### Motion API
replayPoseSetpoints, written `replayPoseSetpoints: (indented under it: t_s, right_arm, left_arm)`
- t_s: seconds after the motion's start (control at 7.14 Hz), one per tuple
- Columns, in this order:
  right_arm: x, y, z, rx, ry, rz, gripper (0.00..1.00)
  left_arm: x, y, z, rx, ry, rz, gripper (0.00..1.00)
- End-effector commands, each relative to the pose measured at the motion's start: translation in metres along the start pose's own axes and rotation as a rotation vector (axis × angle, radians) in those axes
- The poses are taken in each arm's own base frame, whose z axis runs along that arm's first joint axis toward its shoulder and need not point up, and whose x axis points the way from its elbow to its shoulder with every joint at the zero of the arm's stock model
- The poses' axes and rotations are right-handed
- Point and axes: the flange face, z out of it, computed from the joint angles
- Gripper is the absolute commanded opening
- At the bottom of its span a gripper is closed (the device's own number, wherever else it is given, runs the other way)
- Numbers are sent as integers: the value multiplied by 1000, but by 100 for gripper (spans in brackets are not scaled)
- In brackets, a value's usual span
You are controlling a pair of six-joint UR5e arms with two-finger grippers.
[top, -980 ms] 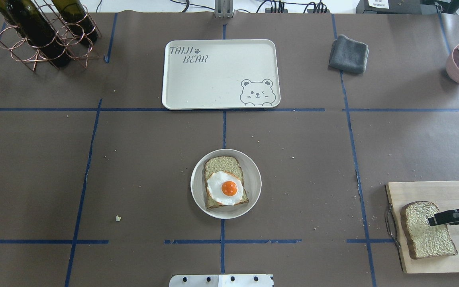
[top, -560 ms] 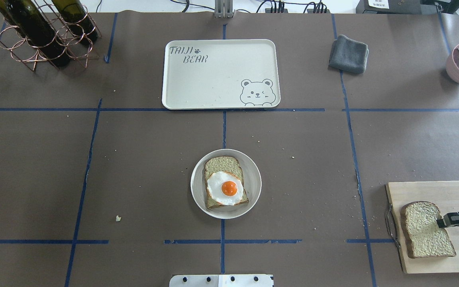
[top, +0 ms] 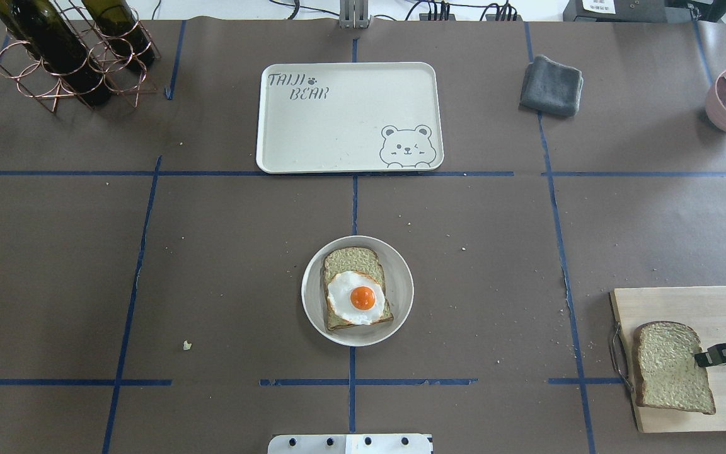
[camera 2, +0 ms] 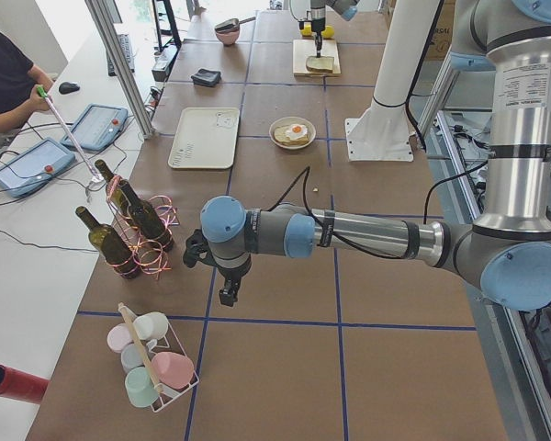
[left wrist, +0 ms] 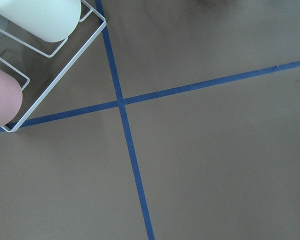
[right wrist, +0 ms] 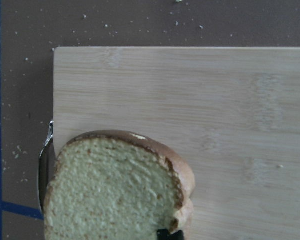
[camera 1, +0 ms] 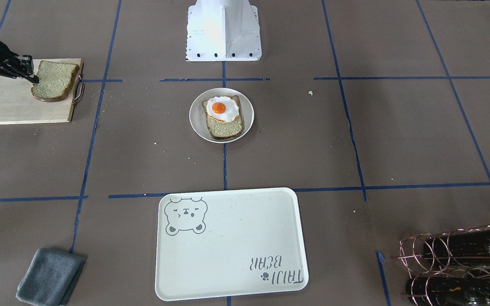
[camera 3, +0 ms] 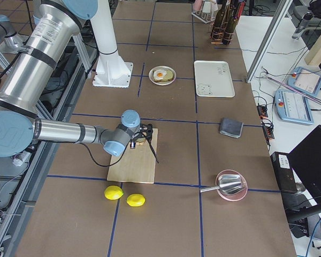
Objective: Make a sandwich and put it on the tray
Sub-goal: 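Lower the right gripper and grasp the bread slice on the cutting board, then carry the bread slice with the right gripper over the egg on the plate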
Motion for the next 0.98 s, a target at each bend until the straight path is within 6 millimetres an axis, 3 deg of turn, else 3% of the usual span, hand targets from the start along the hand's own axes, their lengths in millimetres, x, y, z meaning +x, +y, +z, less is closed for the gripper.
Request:
replayPoseSetpoints:
  t_s: [0.0, 0.28, 0.42, 0.56, 0.84]
  right_arm:
    - [-7, 1, -20, 32, -95, -16, 0]
    - [-5, 2, -48, 65, -197, 0, 0]
    - [-13, -5, -54, 78, -227, 12, 0]
    - [-39, -26, -54, 96, -275, 29, 0]
    - [-130, -94, -51, 117, -425, 82, 0]
  left_arm:
    - [1, -1, -1, 2, 0, 0, 100]
    - [1, -1, -1, 2, 0, 0, 100]
    - [0, 0, 0, 1, 0, 1, 100]
    - [1, -1, -1, 2, 0, 2, 100]
    - [1, -1, -1, 2, 0, 2, 100]
